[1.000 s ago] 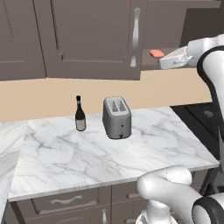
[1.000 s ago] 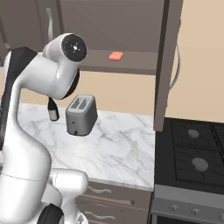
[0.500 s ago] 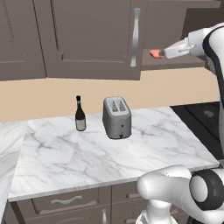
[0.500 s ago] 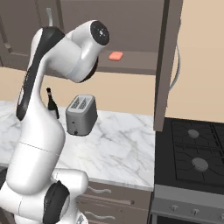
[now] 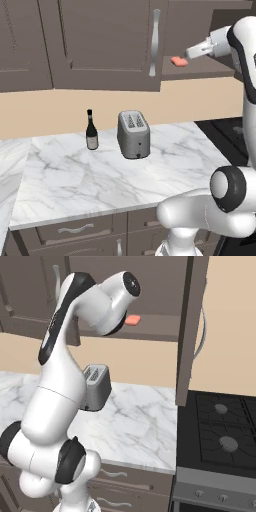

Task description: Pick the bar soap and bar soap from the cabinet and place them on the counter.

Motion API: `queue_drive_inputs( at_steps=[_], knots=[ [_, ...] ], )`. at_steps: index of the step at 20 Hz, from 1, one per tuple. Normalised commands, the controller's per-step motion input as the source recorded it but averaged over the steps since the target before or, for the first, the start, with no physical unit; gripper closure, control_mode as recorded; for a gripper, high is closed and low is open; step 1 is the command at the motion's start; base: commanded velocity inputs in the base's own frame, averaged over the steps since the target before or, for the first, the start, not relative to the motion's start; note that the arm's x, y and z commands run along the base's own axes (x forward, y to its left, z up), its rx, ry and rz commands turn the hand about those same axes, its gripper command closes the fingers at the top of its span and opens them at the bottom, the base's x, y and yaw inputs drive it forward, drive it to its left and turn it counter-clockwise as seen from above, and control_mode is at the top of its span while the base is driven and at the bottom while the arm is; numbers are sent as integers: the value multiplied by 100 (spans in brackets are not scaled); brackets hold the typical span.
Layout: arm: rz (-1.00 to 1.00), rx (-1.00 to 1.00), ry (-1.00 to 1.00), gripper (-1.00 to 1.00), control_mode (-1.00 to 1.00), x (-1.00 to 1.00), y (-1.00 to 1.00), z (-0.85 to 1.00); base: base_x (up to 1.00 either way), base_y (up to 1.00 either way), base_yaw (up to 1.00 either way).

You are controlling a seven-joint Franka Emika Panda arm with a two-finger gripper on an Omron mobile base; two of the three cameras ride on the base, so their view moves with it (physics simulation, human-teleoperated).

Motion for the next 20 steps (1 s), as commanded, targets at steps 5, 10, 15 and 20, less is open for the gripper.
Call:
queue_drive_inputs(
  at_steps=[5, 10, 15, 20],
  knots=[
    [7, 0, -2, 100, -100, 44, 0, -2, 0, 0, 0],
    [10, 0, -7, 100, -100, 31, 0, -6, 0, 0, 0],
    [11, 0, -8, 100, -100, 22, 4, -13, 0, 0, 0],
    [12, 0, -3, 100, -100, 23, 15, -12, 0, 0, 0]
  ],
)
